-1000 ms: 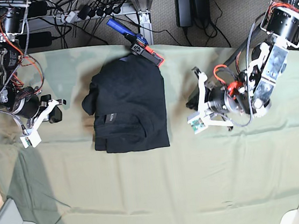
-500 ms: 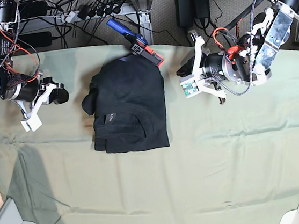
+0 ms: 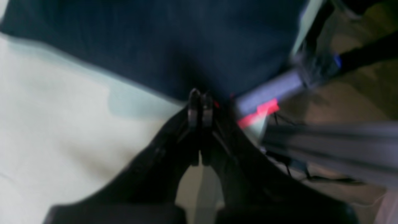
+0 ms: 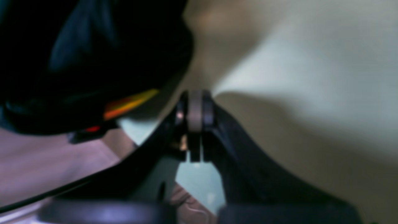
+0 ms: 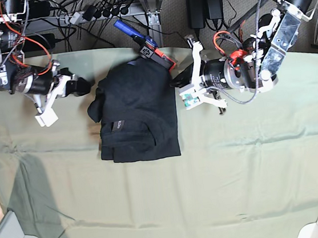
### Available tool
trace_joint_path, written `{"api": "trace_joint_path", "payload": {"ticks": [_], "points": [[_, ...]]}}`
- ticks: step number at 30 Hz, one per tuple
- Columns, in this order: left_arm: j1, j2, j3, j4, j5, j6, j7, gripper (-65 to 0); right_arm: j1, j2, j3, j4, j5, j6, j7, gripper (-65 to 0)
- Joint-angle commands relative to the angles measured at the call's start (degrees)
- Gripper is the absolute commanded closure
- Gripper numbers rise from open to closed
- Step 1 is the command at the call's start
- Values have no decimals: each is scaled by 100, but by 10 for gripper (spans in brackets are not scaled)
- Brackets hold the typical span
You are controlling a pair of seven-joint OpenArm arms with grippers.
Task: Fold the T-shirt properly
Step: 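Grasp the bundle's edges with both grippers and press them inward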
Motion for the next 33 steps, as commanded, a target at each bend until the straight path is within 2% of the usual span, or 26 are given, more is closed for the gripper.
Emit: {"api": "trace_joint_path", "payload": {"ticks": [1, 6, 11, 19, 28, 33], "points": [[-127, 74, -37, -79, 42, -68, -164, 0, 50, -9, -42, 92, 151, 597, 52, 0], [-476, 509, -37, -745, 376, -68, -411, 0, 50, -238, -328, 92, 151, 595, 59, 0], [-1008, 748, -37, -1427, 417, -68, -616, 0, 63, -439, -472, 92, 144, 597, 125, 0], [-1943, 1237, -37, -2688, 654, -68, -855, 0, 378, -581, -472, 90, -313, 597, 498, 0], [-2758, 1327, -37, -3685, 970, -66, -1226, 0, 1134, -597, -470, -273, -778, 595, 730, 0], [-2988, 1320, -37, -3783, 931, 28, -905, 0, 1397, -595, -470, -728, -796, 597, 713, 0]]}}
